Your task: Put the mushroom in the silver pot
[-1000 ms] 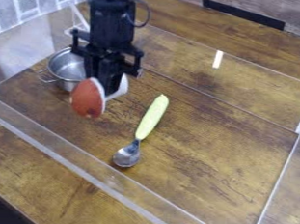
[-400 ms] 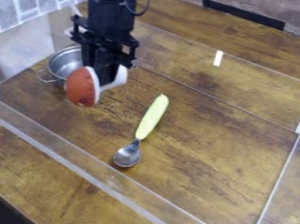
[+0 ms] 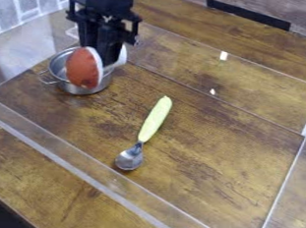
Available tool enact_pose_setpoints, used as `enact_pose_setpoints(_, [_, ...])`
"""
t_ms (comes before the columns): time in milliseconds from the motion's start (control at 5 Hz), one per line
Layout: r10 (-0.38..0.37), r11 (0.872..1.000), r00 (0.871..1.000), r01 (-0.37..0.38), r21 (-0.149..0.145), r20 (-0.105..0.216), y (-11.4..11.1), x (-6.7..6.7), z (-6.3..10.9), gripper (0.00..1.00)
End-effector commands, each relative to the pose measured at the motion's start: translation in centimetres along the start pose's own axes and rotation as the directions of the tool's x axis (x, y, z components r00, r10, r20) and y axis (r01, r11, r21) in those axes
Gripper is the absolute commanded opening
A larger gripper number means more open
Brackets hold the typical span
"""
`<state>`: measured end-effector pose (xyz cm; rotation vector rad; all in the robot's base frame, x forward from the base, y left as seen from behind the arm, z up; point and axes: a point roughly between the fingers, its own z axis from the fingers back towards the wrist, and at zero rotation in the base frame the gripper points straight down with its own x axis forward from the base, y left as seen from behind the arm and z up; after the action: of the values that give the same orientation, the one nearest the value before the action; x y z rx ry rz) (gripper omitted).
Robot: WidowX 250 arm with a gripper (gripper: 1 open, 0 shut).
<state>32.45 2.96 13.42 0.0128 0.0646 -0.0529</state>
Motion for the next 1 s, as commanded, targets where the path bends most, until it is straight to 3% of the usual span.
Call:
enact_pose_setpoints(0, [-0.041,0.999,0.994,0.039,0.021,0.097,1.4,-0.5,2.8,1.0])
enact_pose_setpoints(200, [-0.127,0.992,0.988,0.126,0.02,0.082,1.2,-1.4,1.6,1.0])
enact_pose_setpoints(600, [-0.3,0.954,0.95,0.3,0.015,0.083,0.4,-1.3,-2.3,1.0])
enact_pose_setpoints(800, [-0.265,0.964,0.961,0.265,0.003,0.084,-0.6,-1.2,-3.3,1.0])
